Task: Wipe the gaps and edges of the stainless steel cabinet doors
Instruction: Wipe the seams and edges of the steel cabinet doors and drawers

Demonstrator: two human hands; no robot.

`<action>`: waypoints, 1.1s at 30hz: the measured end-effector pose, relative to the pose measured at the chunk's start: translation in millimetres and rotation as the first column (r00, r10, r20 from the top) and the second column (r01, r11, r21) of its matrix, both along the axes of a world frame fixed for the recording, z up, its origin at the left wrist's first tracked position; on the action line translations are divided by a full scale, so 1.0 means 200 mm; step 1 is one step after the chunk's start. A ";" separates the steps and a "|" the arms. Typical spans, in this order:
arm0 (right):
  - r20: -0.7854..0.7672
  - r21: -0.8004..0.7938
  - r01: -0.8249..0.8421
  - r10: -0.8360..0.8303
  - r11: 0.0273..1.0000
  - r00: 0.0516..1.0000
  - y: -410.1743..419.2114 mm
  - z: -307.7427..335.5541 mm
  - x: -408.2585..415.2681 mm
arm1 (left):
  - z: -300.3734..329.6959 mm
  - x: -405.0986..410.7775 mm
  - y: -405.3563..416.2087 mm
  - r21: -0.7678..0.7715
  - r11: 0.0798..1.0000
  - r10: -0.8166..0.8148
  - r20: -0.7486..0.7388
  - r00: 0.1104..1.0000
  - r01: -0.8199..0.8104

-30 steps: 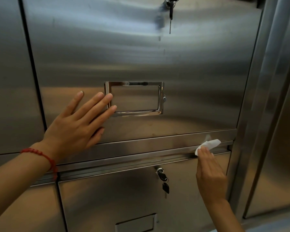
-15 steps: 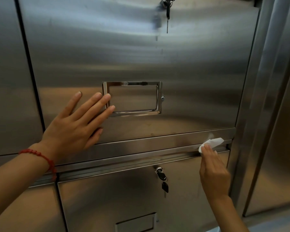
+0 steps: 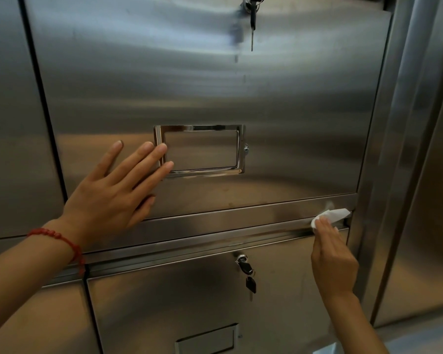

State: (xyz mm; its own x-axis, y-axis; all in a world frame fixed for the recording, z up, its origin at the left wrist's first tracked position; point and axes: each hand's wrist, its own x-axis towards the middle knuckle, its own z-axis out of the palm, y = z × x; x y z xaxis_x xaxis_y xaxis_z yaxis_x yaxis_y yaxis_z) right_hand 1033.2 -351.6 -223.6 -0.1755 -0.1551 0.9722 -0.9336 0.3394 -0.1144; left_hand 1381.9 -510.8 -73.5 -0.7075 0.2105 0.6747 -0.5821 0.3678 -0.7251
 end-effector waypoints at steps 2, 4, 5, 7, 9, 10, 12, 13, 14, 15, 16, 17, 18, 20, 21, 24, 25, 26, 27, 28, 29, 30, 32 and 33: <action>-0.019 0.003 -0.010 0.010 1.000 1.000 -0.01 -0.01 0.02 | 0.00 0.00 0.00 0.003 1.000 0.004 -0.001 1.000 -0.004; -0.042 0.035 -0.030 0.031 0.999 0.999 -0.01 -0.03 0.05 | 0.00 0.00 0.00 0.003 1.000 0.005 -0.004 1.000 -0.005; -0.054 0.052 -0.033 0.036 0.998 0.998 -0.01 -0.03 0.06 | 0.00 0.00 0.00 0.002 1.000 0.003 -0.004 1.000 -0.003; -0.059 0.064 -0.025 0.029 0.998 0.998 0.00 -0.02 0.05 | 0.00 0.00 0.01 -0.002 1.000 0.002 -0.001 1.000 -0.002; -0.037 0.049 -0.007 0.009 0.999 0.999 0.00 -0.01 0.03 | 0.00 0.00 0.01 -0.001 1.000 0.002 0.004 1.000 -0.002; -0.021 0.040 -0.001 0.002 0.999 1.000 0.00 0.00 0.02 | 0.00 0.00 0.01 0.000 1.000 0.001 0.003 1.000 -0.001; -0.011 0.041 0.004 -0.004 0.999 1.000 0.00 0.00 0.01 | 0.00 0.00 0.01 0.002 1.000 -0.003 0.000 1.000 0.003; -0.015 0.049 0.004 -0.003 0.999 1.000 0.00 0.00 0.02 | 0.00 0.00 0.01 0.002 1.000 -0.002 -0.001 1.000 0.002; -0.023 0.059 0.001 0.001 0.998 1.000 0.00 0.00 0.02 | 0.00 0.00 0.00 0.001 1.000 0.000 0.000 1.000 0.000; -0.042 0.067 -0.001 0.004 0.998 0.999 0.00 -0.01 0.02 | 0.00 0.00 0.00 0.000 1.000 0.003 -0.001 1.000 -0.003; -0.060 0.075 0.004 0.000 0.997 0.998 0.01 -0.02 0.02 | 0.00 0.00 0.00 0.000 1.000 0.005 -0.002 1.000 -0.005; -0.080 0.077 0.010 -0.004 0.997 0.997 0.01 -0.03 0.01 | 0.00 0.00 0.00 0.001 1.000 0.005 -0.002 1.000 -0.005; -0.091 0.072 0.019 -0.012 0.997 0.996 0.01 -0.04 -0.01 | 0.00 0.00 0.00 0.002 1.000 0.004 -0.002 1.000 -0.004; -0.076 0.036 0.035 -0.032 0.999 0.997 0.00 -0.03 -0.04 | 0.00 0.00 0.00 0.002 1.000 0.001 0.000 1.000 -0.001; -0.059 0.019 0.044 -0.043 0.999 0.997 0.01 -0.02 -0.05 | 0.00 0.00 0.00 0.003 1.000 -0.001 0.001 1.000 0.001; -0.050 0.016 0.070 -0.069 0.997 0.996 0.01 0.00 -0.06 | 0.00 0.00 0.00 0.006 1.000 -0.005 0.000 1.000 0.005; -0.065 0.030 0.071 -0.069 0.997 0.996 0.01 -0.01 -0.06 | 0.00 0.00 0.00 0.007 1.000 -0.005 0.000 1.000 0.005; -0.071 0.056 0.074 -0.070 0.996 0.995 0.02 -0.01 -0.04 | 0.00 0.00 -0.01 0.006 1.000 -0.003 0.000 1.000 0.003; -0.076 0.093 0.067 -0.060 0.993 0.995 0.02 -0.02 -0.03 | 0.00 0.00 -0.01 0.006 1.000 -0.003 0.000 1.000 0.003; -0.075 0.117 0.064 -0.055 0.991 0.996 0.03 -0.02 -0.03 | 0.00 0.00 -0.01 0.005 1.000 -0.003 0.000 1.000 0.003; -0.088 0.119 0.068 -0.058 0.991 0.994 0.03 -0.02 -0.04 | 0.00 0.00 -0.01 0.004 1.000 -0.003 0.000 1.000 0.003; -0.100 0.112 0.076 -0.065 0.991 0.993 0.03 -0.02 -0.04 | -0.01 0.00 -0.01 0.004 1.000 -0.002 0.000 1.000 0.002; -0.126 0.070 0.079 -0.069 0.994 0.990 0.03 -0.02 -0.06 | -0.01 0.00 -0.01 0.007 1.000 0.001 -0.001 1.000 -0.001; -0.139 0.053 0.078 -0.070 0.996 0.988 0.03 -0.01 -0.07 | -0.01 0.00 -0.01 0.005 1.000 0.000 -0.002 1.000 0.000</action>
State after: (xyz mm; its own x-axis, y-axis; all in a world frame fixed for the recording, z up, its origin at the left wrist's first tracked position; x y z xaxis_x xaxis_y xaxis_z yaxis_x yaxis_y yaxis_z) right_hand 1018.6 -345.8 -226.1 -0.0546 -0.2037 0.9775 -0.9110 0.4109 0.0347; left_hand 1382.4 -512.8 -75.2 -0.7059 0.2073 0.6773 -0.5838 0.3714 -0.7220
